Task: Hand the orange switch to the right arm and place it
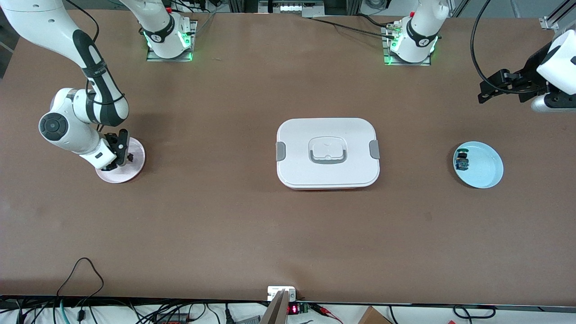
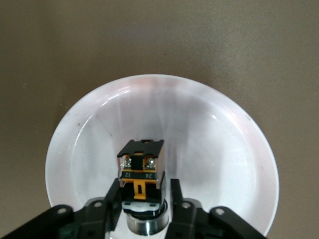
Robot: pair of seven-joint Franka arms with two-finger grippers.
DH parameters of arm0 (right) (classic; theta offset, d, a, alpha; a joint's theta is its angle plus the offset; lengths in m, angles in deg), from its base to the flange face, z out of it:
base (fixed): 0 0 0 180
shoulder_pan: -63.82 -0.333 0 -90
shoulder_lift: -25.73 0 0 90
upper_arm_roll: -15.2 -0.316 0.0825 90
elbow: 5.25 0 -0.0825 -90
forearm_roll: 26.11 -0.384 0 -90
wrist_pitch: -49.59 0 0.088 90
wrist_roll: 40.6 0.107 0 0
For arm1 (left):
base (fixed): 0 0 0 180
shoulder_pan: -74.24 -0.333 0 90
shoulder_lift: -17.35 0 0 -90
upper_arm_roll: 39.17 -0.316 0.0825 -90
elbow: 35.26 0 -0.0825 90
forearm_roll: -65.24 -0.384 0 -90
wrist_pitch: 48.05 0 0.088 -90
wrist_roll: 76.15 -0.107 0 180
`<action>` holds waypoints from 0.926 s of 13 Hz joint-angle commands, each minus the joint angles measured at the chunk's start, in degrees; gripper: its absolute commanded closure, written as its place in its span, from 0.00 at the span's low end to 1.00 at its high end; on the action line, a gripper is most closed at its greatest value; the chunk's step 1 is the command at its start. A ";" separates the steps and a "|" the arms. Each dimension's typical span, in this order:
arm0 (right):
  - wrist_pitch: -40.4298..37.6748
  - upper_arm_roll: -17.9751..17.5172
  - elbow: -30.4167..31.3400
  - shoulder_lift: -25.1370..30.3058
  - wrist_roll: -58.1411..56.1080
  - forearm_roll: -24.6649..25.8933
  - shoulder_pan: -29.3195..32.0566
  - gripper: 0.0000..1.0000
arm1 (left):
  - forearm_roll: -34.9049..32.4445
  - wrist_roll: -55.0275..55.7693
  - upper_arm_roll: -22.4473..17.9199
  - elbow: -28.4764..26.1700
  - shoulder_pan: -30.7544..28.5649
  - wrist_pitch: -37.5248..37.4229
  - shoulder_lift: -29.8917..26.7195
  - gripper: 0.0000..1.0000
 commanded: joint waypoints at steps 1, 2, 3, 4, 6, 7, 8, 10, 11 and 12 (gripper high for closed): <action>0.84 -0.69 0.56 0.81 1.26 -0.07 1.48 0.00 | -1.96 0.33 -0.26 1.17 0.60 -0.02 0.69 0.00; 0.75 -0.69 0.38 1.42 1.71 -0.16 1.57 0.00 | -3.35 0.42 0.00 1.35 0.60 -0.02 1.40 0.00; 0.40 -0.77 0.30 2.56 1.71 -0.16 1.57 0.00 | -5.11 0.25 0.09 1.79 0.86 -0.02 1.49 0.00; -0.65 -0.77 -0.14 3.88 1.80 -0.33 1.48 0.00 | -5.39 0.33 0.09 1.97 1.04 -0.02 1.67 0.00; -5.12 -1.21 -1.98 6.08 4.33 -1.12 0.95 0.00 | -5.48 0.34 0.09 2.84 1.22 -0.02 2.10 0.00; -8.80 -1.91 -3.47 6.87 6.61 -1.13 1.04 0.00 | -5.48 0.34 0.09 2.93 1.22 0.07 2.19 0.00; -11.62 -2.09 -4.62 7.75 8.98 -1.73 1.04 0.00 | -5.39 0.25 0.09 2.93 1.13 0.07 2.19 0.00; -17.59 -3.23 -8.38 8.81 13.73 -5.41 0.95 0.00 | -5.39 0.34 0.01 3.20 0.95 -0.02 2.28 0.00; -22.32 -3.32 -11.02 8.81 15.58 -7.35 0.87 0.00 | -4.87 0.51 0.01 3.29 0.87 -0.10 2.28 0.00; -26.98 -3.32 -13.65 8.81 18.64 -9.11 0.34 0.00 | -4.69 0.42 0.01 3.29 0.78 -0.11 2.28 0.00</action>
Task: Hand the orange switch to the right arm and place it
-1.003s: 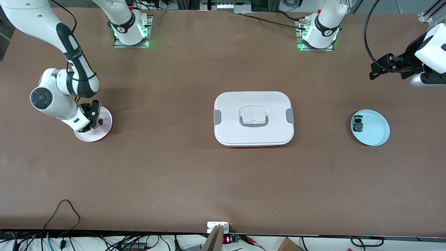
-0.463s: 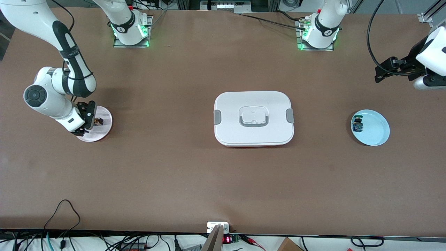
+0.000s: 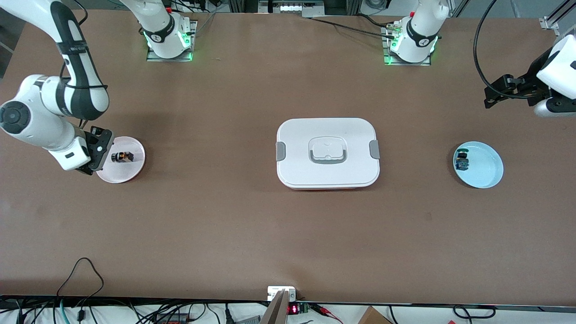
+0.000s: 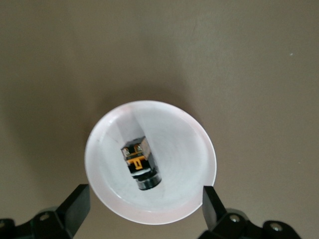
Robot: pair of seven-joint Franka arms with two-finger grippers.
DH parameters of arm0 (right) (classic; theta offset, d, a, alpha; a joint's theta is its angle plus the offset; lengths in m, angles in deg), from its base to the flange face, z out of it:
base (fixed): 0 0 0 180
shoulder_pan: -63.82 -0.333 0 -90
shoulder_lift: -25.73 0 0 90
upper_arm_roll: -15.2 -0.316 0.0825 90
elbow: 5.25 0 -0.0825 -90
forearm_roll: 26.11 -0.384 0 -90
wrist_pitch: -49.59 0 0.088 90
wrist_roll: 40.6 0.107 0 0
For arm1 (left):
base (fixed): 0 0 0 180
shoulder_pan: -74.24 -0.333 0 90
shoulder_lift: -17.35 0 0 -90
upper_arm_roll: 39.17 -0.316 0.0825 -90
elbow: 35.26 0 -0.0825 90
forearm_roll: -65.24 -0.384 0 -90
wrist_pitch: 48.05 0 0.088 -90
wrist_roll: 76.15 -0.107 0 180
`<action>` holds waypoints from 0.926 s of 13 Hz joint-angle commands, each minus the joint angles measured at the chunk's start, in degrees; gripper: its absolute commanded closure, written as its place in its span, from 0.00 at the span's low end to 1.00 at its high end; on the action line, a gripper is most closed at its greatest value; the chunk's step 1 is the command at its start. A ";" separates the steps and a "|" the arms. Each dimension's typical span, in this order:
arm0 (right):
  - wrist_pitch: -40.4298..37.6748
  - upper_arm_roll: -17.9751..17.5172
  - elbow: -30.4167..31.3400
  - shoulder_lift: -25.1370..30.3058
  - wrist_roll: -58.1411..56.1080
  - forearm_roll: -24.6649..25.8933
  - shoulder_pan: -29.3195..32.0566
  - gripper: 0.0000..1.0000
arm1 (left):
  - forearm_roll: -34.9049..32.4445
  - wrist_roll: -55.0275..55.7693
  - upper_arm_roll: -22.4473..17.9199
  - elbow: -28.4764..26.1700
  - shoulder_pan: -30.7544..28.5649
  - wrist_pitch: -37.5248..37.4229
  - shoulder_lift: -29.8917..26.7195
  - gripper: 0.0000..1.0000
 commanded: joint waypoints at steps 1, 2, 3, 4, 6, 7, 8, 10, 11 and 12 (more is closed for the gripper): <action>-11.89 -0.57 -7.08 0.23 8.48 -3.55 -0.65 0.00 | -1.27 0.42 -0.11 2.15 0.69 -0.49 1.08 0.00; -16.12 -0.57 -9.54 0.49 13.56 -3.64 -1.27 0.00 | -1.36 0.42 -0.11 2.15 0.87 -0.49 1.08 0.00; -20.07 -0.57 -12.09 0.67 20.14 -3.64 -2.23 0.00 | -1.28 0.42 -0.11 2.15 0.78 -0.49 1.08 0.00; -22.81 -0.57 -13.68 0.93 27.43 -3.73 -2.76 0.00 | -1.01 0.42 -0.11 2.15 0.61 -0.49 1.08 0.00; -26.60 -0.57 -15.36 2.77 38.00 -4.61 -4.86 0.00 | -0.92 0.34 -0.11 2.15 0.26 -0.49 1.08 0.00; -28.53 -0.57 -16.15 3.39 41.18 -4.61 -5.05 0.00 | -0.84 0.34 -0.11 2.15 0.17 -0.49 1.08 0.00; -30.64 -0.57 -17.03 3.91 43.04 -4.70 -5.05 0.00 | -0.84 0.34 -0.11 2.15 0.25 -0.49 1.08 0.00; -35.55 -0.13 -19.22 4.71 47.86 -4.70 -4.96 0.00 | -0.84 0.34 -0.11 2.15 0.26 -0.49 1.08 0.00; -37.76 0.05 -20.36 4.71 49.81 -4.87 -4.96 0.00 | -0.84 0.34 -0.11 2.15 0.17 -0.49 1.08 0.00; -40.39 0.22 -21.07 4.71 51.13 -5.83 -4.96 0.00 | -0.84 0.34 -0.11 2.15 0.17 -0.49 1.08 0.00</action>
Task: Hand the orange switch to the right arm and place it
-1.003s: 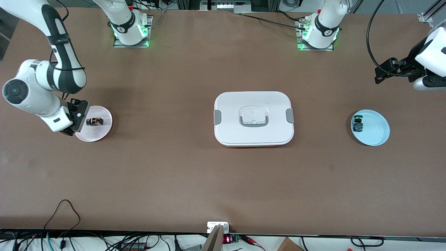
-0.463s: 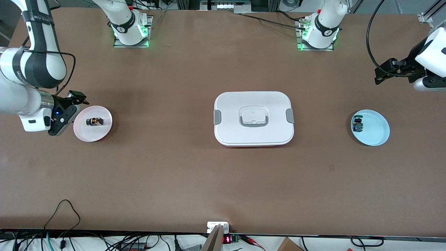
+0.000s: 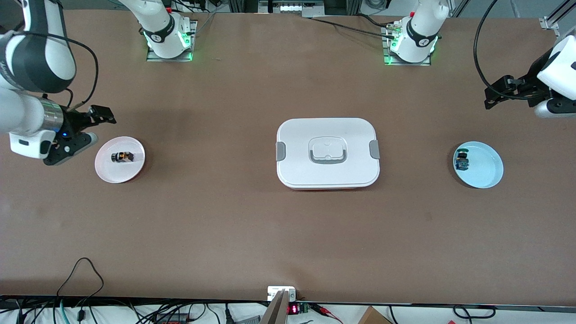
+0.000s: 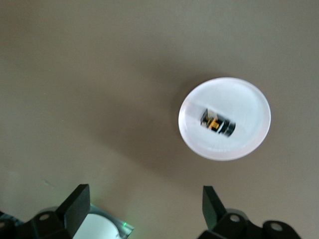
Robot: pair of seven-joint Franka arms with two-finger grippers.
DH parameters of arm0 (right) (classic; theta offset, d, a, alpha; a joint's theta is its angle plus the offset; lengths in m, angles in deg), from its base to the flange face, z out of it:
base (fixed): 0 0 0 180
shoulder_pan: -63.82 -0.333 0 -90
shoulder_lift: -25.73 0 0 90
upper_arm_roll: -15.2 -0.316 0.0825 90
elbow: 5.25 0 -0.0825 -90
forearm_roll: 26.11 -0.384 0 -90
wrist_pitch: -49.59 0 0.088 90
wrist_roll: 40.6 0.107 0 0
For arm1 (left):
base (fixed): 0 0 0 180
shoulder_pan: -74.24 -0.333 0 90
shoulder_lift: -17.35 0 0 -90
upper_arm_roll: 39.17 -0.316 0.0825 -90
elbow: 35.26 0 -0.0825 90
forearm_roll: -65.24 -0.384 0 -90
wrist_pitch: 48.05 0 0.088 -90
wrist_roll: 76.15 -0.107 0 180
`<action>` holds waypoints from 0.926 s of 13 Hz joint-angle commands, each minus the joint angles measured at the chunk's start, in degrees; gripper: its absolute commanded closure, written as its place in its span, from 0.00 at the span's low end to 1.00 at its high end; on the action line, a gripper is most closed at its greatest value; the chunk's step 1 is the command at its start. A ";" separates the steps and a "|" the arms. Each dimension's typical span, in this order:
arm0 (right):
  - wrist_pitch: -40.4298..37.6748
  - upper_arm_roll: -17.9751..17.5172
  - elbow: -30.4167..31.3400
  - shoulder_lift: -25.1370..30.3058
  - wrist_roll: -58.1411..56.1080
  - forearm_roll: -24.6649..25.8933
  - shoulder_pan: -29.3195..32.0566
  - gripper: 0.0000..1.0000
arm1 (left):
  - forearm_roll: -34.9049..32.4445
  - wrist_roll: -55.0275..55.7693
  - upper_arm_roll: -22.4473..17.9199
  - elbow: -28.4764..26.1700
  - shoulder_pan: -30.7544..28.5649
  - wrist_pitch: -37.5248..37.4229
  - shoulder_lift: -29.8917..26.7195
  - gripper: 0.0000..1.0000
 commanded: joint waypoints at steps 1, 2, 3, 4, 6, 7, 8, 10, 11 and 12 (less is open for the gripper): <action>-6.64 0.88 -2.16 0.23 5.24 -2.70 0.19 0.00 | -0.84 0.34 -0.04 1.77 0.04 -0.49 0.79 0.00; -7.71 1.15 -2.42 0.57 8.30 -3.14 0.02 0.00 | -0.75 0.34 -0.04 1.77 0.04 -0.49 0.79 0.00; -7.89 0.98 -2.77 1.27 12.08 -2.80 -0.16 0.00 | -0.75 0.34 -0.04 1.77 0.04 -0.49 0.79 0.00; -8.24 0.89 -3.04 2.41 16.29 -2.27 -1.38 0.00 | -0.40 0.34 -0.12 1.77 -0.05 -0.49 0.79 0.00; -8.95 0.98 -3.30 4.00 18.88 -1.22 -2.53 0.00 | 0.57 0.34 -0.47 1.77 -0.05 -0.49 0.87 0.00; -6.51 1.15 -3.22 3.57 18.36 2.44 -2.36 0.00 | 0.57 0.34 -0.56 1.77 -0.05 -0.49 0.87 0.00; -0.22 1.50 -2.87 3.39 18.44 6.92 -1.83 0.00 | 0.57 0.34 -0.56 1.77 -0.05 -0.49 0.87 0.00; 10.18 2.91 -2.16 2.78 18.36 7.41 -0.43 0.00 | 0.57 0.34 -0.56 1.77 -0.05 -0.49 0.87 0.00; 8.47 2.91 -2.60 2.78 19.05 7.23 -0.42 0.00 | 0.66 0.34 -0.56 1.77 -0.14 -0.49 0.87 0.00; 6.19 3.00 -2.95 2.86 20.97 6.18 -0.34 0.00 | 0.66 0.34 -0.56 1.77 -0.14 -0.49 0.87 0.00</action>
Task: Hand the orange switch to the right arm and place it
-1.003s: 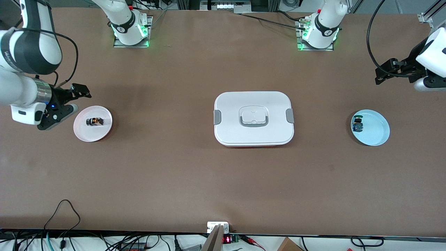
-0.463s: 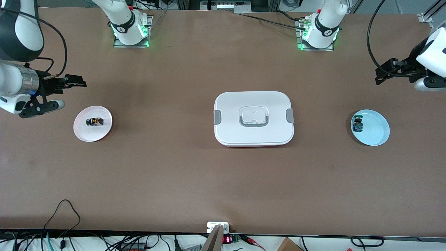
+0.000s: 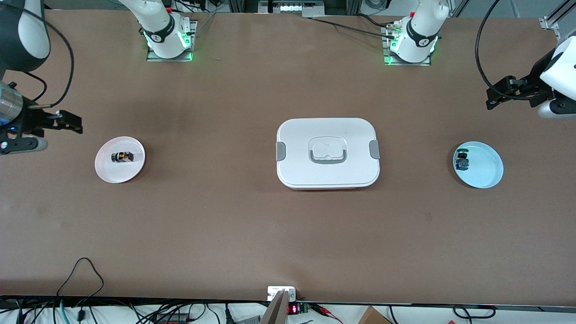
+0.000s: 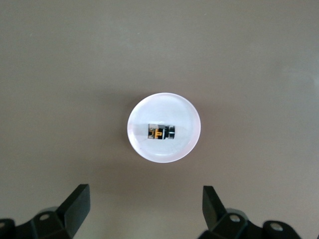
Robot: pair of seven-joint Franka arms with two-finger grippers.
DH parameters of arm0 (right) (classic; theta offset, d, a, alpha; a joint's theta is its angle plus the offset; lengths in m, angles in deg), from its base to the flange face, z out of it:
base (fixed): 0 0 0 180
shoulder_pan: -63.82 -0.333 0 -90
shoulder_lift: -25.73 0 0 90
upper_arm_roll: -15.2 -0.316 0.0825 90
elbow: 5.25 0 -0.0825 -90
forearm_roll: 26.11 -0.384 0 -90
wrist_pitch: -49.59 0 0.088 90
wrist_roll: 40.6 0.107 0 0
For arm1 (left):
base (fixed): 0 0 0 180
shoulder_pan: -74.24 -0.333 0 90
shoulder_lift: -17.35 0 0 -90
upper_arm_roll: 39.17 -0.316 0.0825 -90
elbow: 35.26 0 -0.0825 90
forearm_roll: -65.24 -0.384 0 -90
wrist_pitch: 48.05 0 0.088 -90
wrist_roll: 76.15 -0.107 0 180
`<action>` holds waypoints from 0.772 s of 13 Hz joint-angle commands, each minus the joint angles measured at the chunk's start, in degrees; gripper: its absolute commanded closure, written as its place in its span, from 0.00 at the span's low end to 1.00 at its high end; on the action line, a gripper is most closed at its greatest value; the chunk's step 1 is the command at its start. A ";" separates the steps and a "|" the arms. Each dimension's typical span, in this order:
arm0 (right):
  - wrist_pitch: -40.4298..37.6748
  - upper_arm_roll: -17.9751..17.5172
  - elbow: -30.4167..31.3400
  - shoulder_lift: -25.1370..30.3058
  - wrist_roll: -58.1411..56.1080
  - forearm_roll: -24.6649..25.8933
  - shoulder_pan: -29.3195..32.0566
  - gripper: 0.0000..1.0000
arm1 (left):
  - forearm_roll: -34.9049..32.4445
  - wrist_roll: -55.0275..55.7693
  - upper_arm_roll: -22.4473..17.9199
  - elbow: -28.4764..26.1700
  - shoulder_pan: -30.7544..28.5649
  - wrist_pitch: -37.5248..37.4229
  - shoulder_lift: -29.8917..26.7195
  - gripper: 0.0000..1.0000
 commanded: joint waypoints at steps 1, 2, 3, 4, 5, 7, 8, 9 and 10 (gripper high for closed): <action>-3.11 -0.17 -0.38 0.82 5.59 -3.87 0.32 0.00 | 0.58 0.34 -0.16 1.75 -0.09 -0.49 0.83 0.00; -4.26 -0.43 -0.29 1.61 7.10 -5.64 -0.11 0.00 | 1.10 0.34 -0.16 1.75 -0.09 -0.49 0.83 0.00; -3.92 -0.95 -0.20 2.31 7.29 -5.31 -0.64 0.00 | 1.54 0.34 -0.16 1.75 -0.09 -0.49 0.83 0.00; -3.83 -1.04 0.23 3.01 7.12 -5.22 -1.34 0.00 | 1.72 0.34 -0.16 1.75 -0.09 -0.49 0.83 0.00; -3.48 -0.96 1.98 4.50 7.03 -5.22 -1.43 0.00 | 1.72 0.34 -0.16 1.75 -0.09 -0.49 0.83 0.00; 4.03 -0.61 13.27 12.64 7.11 -5.31 -1.17 0.00 | 1.72 0.34 -0.25 1.75 -0.09 -0.58 0.83 0.00; 6.43 -0.35 18.21 16.34 7.46 -5.40 -0.82 0.00 | 1.72 0.34 -0.25 1.75 -0.09 -0.49 0.83 0.00; 5.32 -0.34 18.69 17.16 7.55 -5.40 0.75 0.00 | 1.72 0.34 -0.25 1.75 -0.18 -0.49 0.83 0.00; 4.44 -0.34 16.87 16.48 7.12 -5.49 0.94 0.00 | 1.72 0.34 -0.25 1.75 -0.27 -0.58 0.83 0.00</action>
